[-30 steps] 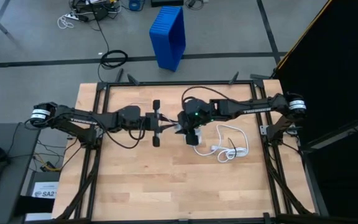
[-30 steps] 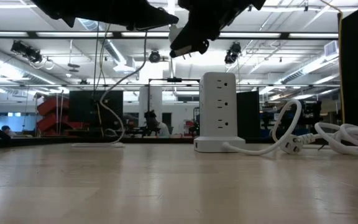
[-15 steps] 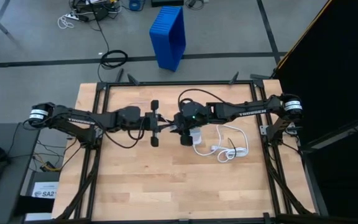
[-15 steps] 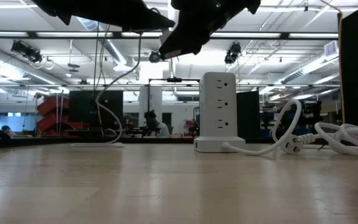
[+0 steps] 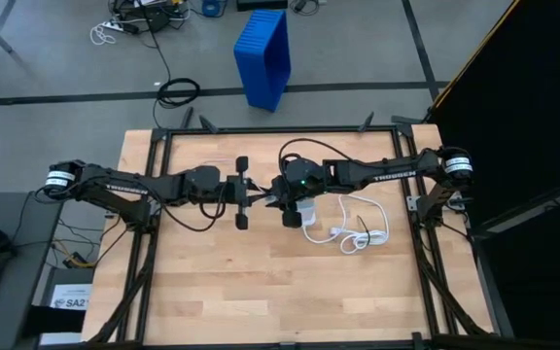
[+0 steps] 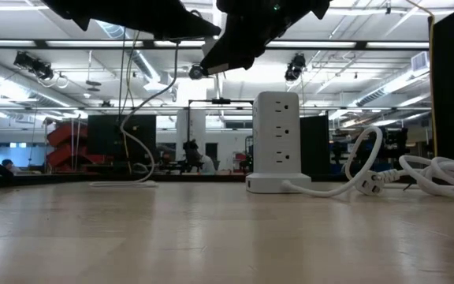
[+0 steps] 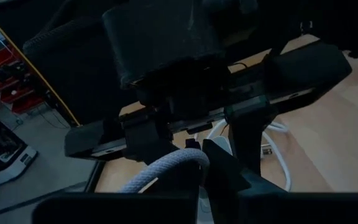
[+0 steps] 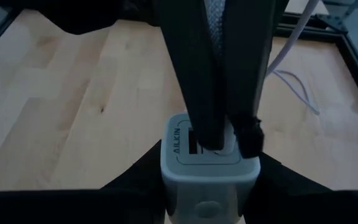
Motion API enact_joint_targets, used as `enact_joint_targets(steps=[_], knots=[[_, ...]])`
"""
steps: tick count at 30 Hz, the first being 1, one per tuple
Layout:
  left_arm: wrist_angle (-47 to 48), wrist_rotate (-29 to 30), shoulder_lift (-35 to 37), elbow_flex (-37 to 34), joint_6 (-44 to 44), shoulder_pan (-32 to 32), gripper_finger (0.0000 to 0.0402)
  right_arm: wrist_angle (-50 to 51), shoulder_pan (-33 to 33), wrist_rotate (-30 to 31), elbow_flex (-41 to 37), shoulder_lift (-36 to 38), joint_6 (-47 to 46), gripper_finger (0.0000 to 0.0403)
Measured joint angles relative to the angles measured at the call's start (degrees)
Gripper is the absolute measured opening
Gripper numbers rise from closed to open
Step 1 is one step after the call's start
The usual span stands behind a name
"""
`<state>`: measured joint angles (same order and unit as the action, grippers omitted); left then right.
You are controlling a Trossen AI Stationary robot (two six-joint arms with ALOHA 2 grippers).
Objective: Plug in charger
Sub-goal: Insert the white charger adapter into the white outlet extension
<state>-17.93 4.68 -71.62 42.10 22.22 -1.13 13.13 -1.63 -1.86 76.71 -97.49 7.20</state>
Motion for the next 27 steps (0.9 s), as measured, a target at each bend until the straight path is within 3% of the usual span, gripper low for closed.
enact_joint_targets(steps=[6, 11, 15, 27], knots=[[-0.95, 0.07, -0.11, -0.15, 0.09, -0.02, 0.0, 1.07, -0.04, 0.02, 0.11, -0.31, -1.19, 0.0121], [0.36, 0.2, -0.58, -0.67, 0.35, -0.08, 0.0, -0.84, 0.06, -0.05, 0.83, 0.25, -1.58, 0.0217], [-2.01, 0.85, 0.08, -0.36, 0.6, -0.06, 0.0, 1.13, 0.31, 0.04, 0.59, 0.3, -1.52, 0.0252], [-3.22, 1.0, 7.0, -1.1, 0.46, -0.04, 0.0, 5.16, 0.28, 0.94, 0.37, 1.75, -1.99, 0.021]])
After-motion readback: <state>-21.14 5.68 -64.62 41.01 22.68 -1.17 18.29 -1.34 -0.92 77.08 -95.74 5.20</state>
